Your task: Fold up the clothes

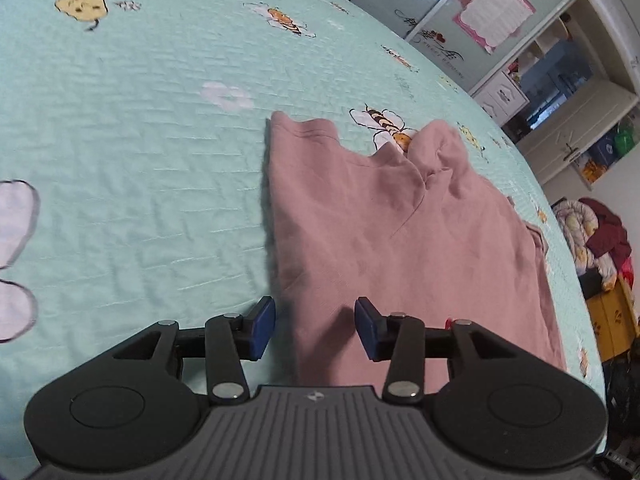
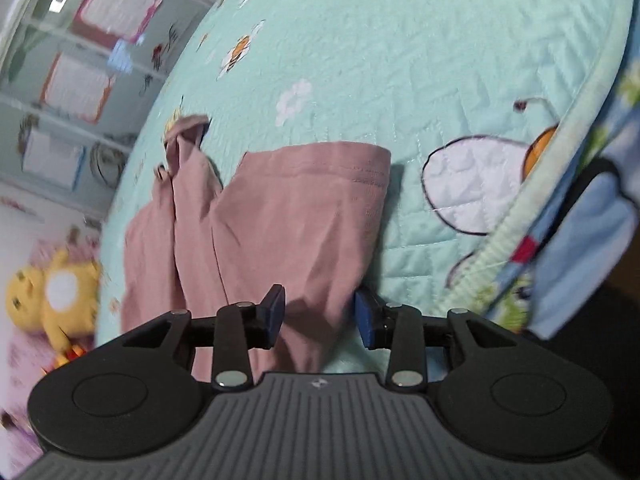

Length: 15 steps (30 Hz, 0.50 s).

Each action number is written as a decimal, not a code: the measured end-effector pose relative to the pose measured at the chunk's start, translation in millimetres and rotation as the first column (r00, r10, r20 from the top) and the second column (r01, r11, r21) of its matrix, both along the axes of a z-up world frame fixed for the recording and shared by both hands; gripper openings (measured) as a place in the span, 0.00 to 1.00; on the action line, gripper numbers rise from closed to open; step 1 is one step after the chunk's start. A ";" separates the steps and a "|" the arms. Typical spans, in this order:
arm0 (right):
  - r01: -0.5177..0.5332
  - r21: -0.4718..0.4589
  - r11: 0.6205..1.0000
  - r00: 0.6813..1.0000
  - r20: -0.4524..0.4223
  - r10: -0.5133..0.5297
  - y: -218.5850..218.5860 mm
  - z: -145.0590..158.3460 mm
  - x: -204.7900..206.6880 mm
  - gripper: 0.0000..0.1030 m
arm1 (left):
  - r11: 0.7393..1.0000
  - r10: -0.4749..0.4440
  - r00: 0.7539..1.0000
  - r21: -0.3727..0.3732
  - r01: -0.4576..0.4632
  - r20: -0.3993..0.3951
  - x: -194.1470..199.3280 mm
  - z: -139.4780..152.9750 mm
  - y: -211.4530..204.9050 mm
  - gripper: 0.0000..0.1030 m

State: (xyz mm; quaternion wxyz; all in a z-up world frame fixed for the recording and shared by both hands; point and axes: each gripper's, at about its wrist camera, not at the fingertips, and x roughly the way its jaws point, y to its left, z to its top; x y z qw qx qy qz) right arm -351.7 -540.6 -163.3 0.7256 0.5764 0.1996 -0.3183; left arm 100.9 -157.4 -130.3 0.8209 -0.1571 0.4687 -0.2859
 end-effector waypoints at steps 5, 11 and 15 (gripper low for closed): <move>-0.025 -0.132 0.991 0.998 -0.062 0.017 4.1 13.9 6.2 0.02 | 1.000 0.013 0.997 -0.021 -0.012 0.080 -10.4 13.5 3.3 0.02; -0.046 -0.170 0.984 0.998 -0.056 0.037 -2.0 22.4 -21.6 0.03 | 0.995 0.066 0.996 -0.079 -0.061 0.063 -25.4 19.4 42.4 0.04; -0.062 -0.128 0.990 0.997 -0.055 0.056 3.9 21.6 -33.6 0.32 | 0.993 0.072 0.997 -0.090 -0.073 -0.019 -40.2 8.1 56.5 0.08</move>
